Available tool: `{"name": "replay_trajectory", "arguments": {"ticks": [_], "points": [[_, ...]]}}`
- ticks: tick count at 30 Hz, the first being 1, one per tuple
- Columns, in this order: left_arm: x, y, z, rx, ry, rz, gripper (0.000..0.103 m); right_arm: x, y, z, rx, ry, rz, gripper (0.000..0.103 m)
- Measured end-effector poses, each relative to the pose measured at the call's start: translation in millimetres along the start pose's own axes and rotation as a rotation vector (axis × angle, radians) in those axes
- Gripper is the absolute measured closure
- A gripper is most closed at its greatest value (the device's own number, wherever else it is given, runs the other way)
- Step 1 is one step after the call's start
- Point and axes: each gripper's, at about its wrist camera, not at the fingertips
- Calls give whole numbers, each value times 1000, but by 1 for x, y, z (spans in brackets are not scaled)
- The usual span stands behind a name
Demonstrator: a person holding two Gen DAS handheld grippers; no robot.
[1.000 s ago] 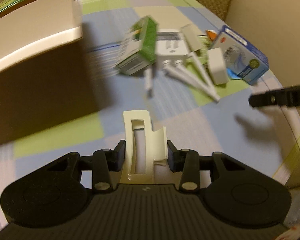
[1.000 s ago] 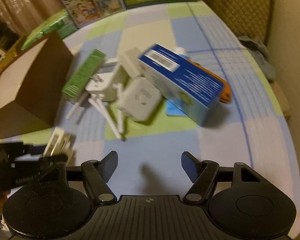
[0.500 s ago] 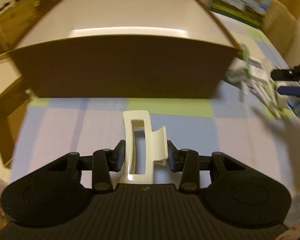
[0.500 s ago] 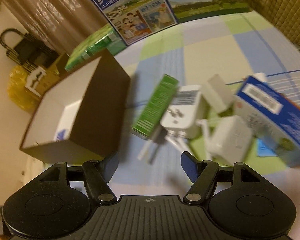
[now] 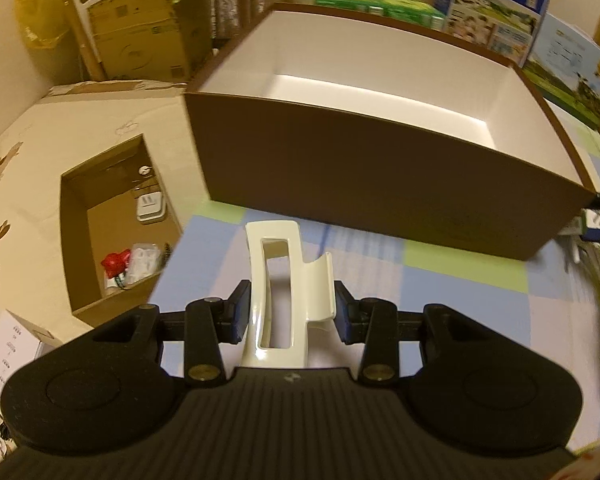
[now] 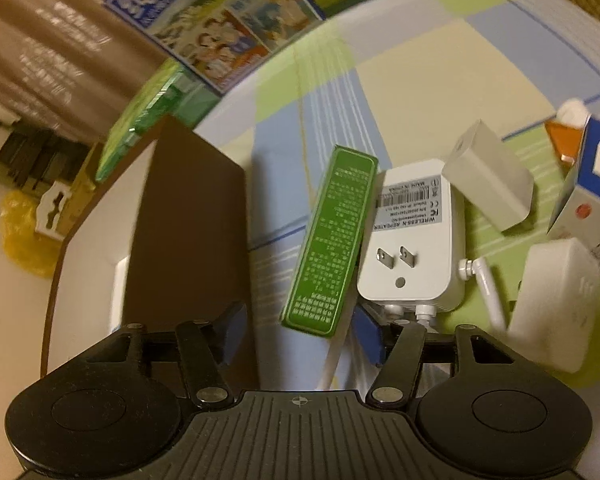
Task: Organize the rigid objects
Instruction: 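Carry both items to the brown box while the right tool releases the green carton inside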
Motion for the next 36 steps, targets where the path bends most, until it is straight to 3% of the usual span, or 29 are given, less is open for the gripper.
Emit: {"name": "replay_trajectory", "arguments": {"ticks": [3,8,15,22,30,36], "points": [[-1,6,-3,11,-1,-15,66,-8,-6,-4,-48,2,13,54],[2,16,-6,23,-11,-21,66,-9,-11,-8,-80,-2,15,74],[16,23,-20,9,-49,-4,66,17,0,-10,-37,-55,-10,77],[43,29,-44,-15,-121,19,66,51,27,-10,46,-125,29,77],[61,33,-86,-72,-190,52,66,82,94,-8,239,-247,69,77],[51,26,-121,-141,-216,86,66,83,153,1,360,-291,32,77]]}}
Point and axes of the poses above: each gripper's, at about its wrist camera, not at the fingertips, and x roughly against the way its jaws point, y to its left, z to its underside, and after that the axes turned 5 degrees about -z, right-handed
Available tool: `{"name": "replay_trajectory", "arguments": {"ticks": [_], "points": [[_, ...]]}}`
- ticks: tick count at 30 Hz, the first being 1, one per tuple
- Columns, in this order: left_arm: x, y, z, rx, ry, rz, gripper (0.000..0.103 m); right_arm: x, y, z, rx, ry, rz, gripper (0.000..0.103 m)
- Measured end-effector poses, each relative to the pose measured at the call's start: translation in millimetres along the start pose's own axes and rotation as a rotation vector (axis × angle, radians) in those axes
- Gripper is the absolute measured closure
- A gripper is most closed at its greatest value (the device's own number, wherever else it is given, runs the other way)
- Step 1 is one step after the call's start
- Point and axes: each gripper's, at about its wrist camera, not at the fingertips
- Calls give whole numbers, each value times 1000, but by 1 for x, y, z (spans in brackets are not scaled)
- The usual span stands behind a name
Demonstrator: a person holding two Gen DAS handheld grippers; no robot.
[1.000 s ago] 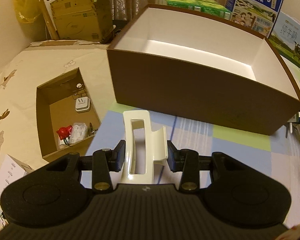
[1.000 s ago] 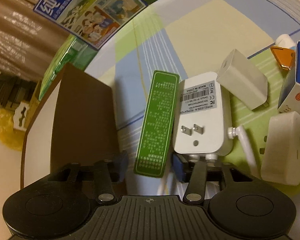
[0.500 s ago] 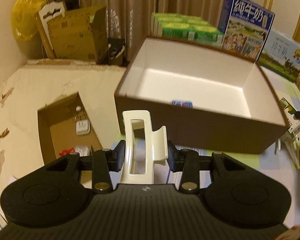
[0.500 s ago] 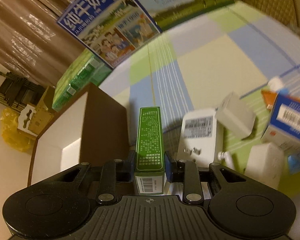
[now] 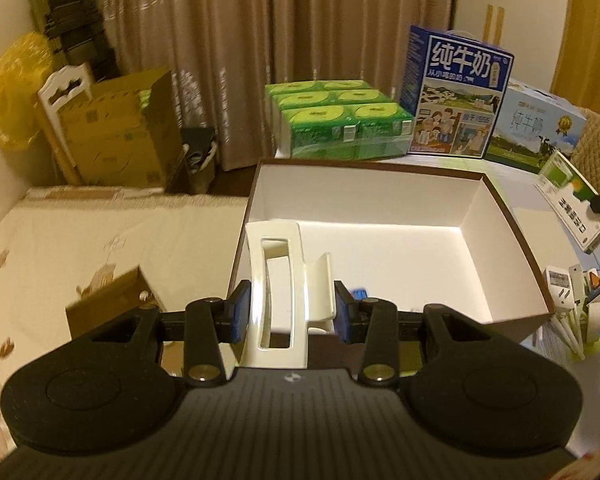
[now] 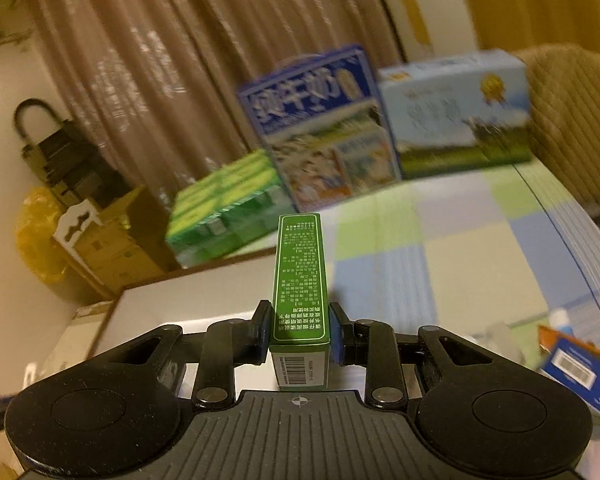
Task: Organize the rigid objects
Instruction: 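Carry both items to the brown box while the right tool releases the green carton inside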
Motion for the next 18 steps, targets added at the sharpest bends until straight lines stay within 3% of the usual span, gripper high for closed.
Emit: {"name": "replay_trajectory", "arguments": {"ticks": [8,18], "points": [[-44,-8,-32,-88,17,36,66,-38,63,7,121,0,14,77],[-100,-12,-48,-156,89,70,66,-96,92,33,212,42,124,77]]}}
Point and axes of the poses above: each gripper's, at about its wrist camera, not at the fingertips, and x roughly against the way its jaws point, y to its left, z to its underside, and after that the axes turned 5 degrees about -z, right-handed
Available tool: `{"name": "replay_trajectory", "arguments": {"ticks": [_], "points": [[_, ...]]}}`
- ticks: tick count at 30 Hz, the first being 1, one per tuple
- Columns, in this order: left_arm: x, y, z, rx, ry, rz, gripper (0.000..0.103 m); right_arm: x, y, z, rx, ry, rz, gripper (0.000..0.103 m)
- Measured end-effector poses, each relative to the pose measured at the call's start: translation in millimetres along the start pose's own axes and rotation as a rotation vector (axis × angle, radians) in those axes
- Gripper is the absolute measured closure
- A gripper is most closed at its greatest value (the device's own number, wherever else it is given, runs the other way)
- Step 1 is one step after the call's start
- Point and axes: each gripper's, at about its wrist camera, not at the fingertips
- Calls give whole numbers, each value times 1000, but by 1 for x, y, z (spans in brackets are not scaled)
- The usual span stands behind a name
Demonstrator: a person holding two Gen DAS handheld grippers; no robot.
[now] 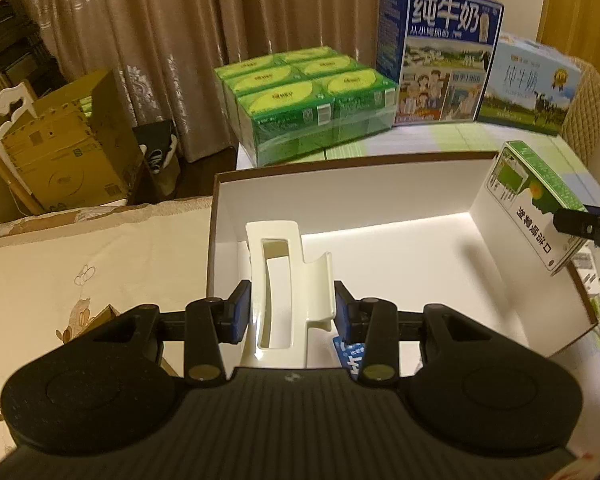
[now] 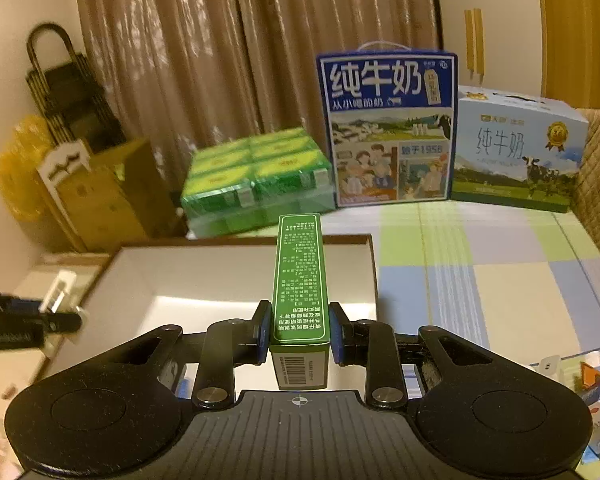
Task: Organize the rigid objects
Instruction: 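Carry both items to the brown box while the right tool releases the green carton inside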
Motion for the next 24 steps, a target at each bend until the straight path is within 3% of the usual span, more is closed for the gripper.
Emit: {"name": "replay_trajectory", "arguments": {"ticks": [20,24], "points": [[-57,-5,-8,-64,81,38,66,-71,-1,22,33,117,182,77],[-66,-8,-8,-69,99,38,66,-72,-2,23,27,139,147,67]]}}
Point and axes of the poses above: each gripper's, at about its wrist camera, not at the fingertips, and x roughly against the way its jaws point, y to its left, z to its underside, and after that the axes turned 5 degrees about -z, right-handed
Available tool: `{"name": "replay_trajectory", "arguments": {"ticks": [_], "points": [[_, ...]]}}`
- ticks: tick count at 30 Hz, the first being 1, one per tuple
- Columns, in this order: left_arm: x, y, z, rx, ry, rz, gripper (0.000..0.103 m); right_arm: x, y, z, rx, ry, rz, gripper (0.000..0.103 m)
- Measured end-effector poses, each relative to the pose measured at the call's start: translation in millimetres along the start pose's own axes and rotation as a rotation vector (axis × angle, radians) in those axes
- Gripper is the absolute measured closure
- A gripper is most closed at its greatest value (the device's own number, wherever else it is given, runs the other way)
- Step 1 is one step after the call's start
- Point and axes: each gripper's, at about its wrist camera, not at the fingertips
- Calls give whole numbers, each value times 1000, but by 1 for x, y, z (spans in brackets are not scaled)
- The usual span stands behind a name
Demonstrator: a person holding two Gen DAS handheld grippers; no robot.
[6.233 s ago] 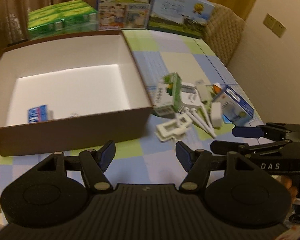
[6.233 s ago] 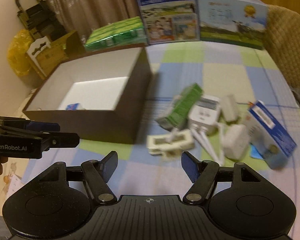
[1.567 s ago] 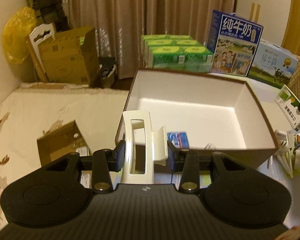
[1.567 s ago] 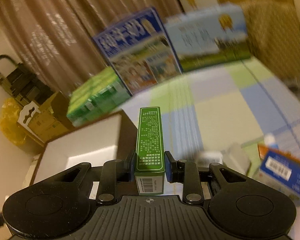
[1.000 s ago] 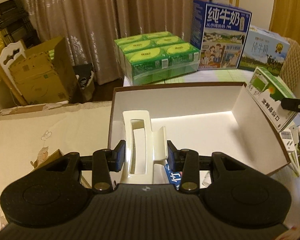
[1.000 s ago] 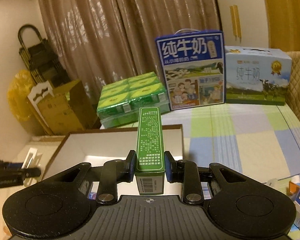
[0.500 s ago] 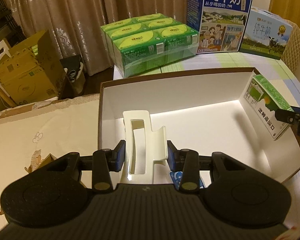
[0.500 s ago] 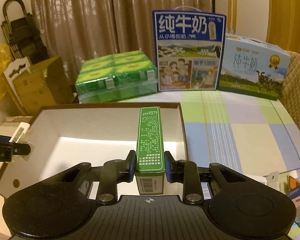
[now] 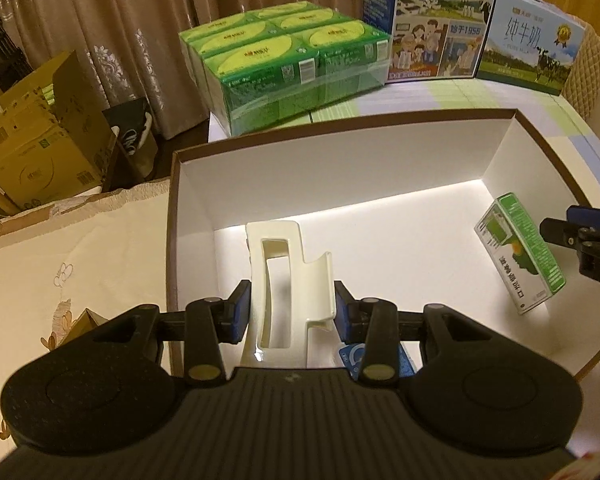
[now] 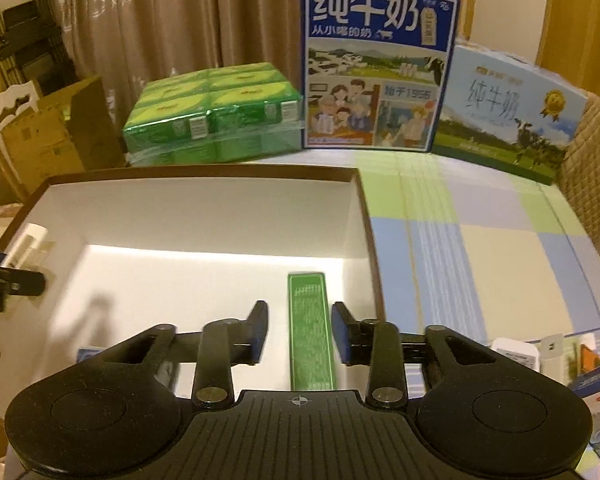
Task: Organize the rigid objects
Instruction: 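Carry both items to the brown box while the right tool releases the green carton inside, then lower the cream bracket into the box and open the left tool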
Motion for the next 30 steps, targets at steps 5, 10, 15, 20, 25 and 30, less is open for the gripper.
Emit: {"name": "replay_trajectory", "arguments": {"ticks": [5,10,15,20,25,30], "points": [[-10,-1,-2,-3,17,-6,66,0,-2,0,-19,6,-17,64],[-14,-4,-4,-22,12,-66,39,2,-6,-2,-38,2,-24,62],[-12,-3,-4,-15,3,-55,36,6,-8,-3,-40,6,-44,56],[-8,-1,-2,-1,6,-57,36,9,-6,-2,-34,9,-63,52],[-1,-1,0,5,3,-59,36,12,-6,0,-36,11,-73,51],[10,-1,3,20,-4,-55,36,18,-6,2,-42,4,-83,50]]}}
Point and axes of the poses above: each gripper's, at about its wrist camera, not at the fingertips, and x roughly against the way its jaws point, y to its left, z to its underside, and after that the axes turned 5 degrees about -z, right-handed
